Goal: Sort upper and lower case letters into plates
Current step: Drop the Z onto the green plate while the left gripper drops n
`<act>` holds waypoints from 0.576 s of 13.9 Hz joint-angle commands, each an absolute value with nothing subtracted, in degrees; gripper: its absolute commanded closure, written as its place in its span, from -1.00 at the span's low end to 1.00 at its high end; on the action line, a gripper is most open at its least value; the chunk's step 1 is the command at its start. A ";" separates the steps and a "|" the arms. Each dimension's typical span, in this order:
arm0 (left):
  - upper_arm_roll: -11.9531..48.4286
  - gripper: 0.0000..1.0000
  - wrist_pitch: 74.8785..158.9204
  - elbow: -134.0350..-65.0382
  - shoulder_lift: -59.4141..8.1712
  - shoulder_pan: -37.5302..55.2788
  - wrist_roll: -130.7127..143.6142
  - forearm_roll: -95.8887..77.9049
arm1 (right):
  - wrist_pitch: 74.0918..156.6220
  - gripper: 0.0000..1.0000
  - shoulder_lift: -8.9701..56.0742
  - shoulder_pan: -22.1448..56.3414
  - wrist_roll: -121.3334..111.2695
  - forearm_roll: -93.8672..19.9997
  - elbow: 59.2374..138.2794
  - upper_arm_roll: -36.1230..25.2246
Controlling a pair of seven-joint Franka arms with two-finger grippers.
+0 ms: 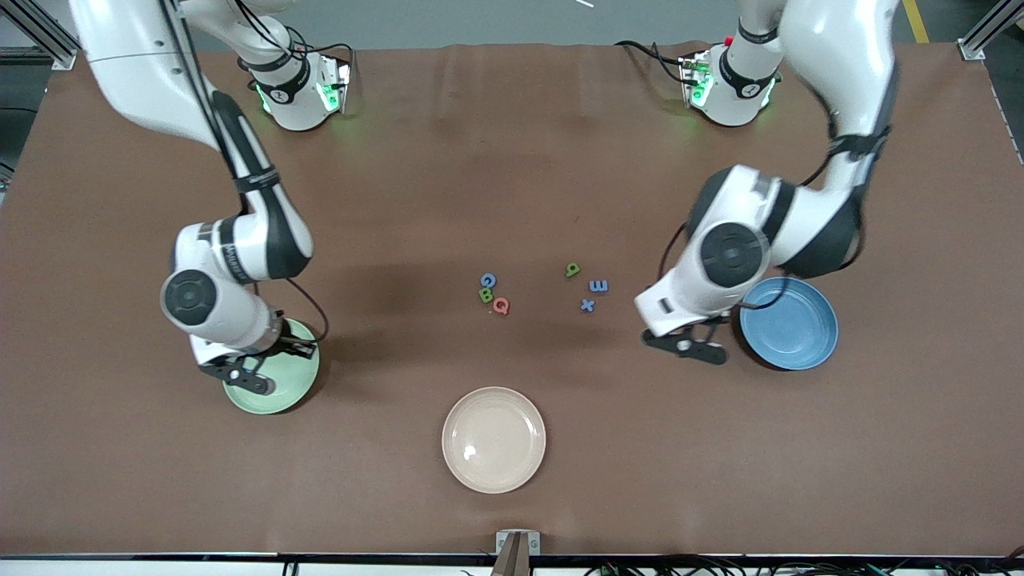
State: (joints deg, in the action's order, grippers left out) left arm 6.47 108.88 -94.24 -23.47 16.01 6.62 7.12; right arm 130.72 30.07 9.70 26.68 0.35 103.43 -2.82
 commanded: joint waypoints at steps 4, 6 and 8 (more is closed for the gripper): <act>7.03 0.85 113.44 -110.20 -14.85 3.81 -6.73 6.68 | 140.44 0.98 29.70 3.17 18.20 -0.34 111.79 -0.88; 7.03 0.85 118.71 -112.58 -15.99 -0.77 -12.37 6.59 | 140.71 0.97 30.50 3.16 17.58 -2.45 111.88 -0.88; 6.68 0.86 122.41 -113.11 -18.70 -2.19 -13.09 7.56 | 140.71 0.96 30.94 3.34 17.05 -3.69 111.88 -0.70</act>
